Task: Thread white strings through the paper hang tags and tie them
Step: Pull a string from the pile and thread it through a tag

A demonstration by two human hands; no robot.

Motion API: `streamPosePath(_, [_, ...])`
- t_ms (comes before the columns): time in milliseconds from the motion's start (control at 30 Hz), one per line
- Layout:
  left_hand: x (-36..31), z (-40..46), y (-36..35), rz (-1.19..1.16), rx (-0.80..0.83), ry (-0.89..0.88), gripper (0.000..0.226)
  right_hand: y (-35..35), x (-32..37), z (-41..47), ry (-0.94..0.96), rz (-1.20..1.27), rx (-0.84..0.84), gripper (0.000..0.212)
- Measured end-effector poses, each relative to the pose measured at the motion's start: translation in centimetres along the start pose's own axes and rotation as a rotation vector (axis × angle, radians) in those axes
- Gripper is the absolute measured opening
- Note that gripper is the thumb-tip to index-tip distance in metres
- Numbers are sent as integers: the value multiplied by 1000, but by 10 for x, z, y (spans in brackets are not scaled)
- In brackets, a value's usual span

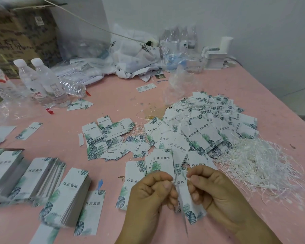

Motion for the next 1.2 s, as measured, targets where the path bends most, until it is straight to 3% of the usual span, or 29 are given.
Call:
streamPosePath(100, [2,-1,-3,-3,48,-4,46,-1,2,-1,89,-114,-18,27])
streamPosePath(200, [4,-1,-3,-3,56,-6,54,-2,6,-4,185,-257,-45,26])
streamPosePath(467, [5,1,2,73,54,-67,34,-14,13,-12,338,-439,-103,10])
streamPosePath(733, [-2,2,6,108,32,-196,38,-20,20,-19,439,-491,-84,5])
streamPosePath(1000, [-3,1,4,120,57,-231,34,-25,33,-39,981,-973,-312,10])
streamPosePath(1067, [-5,-1,2,141,85,-237,31,-24,32,-39,948,-939,-303,12])
streamPosePath(1200, [-5,-2,0,158,117,-219,30,-19,25,-30,707,-670,-284,16])
Point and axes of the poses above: each hand's wrist, its own z-axis towards the middle knuckle, its own y-axis out of the back of the hand, x = y × z, the point moved 5 cm from there along z, towards the middle knuckle, and after that the axes turned 4 degrees about -x, right-handed, at the moved point
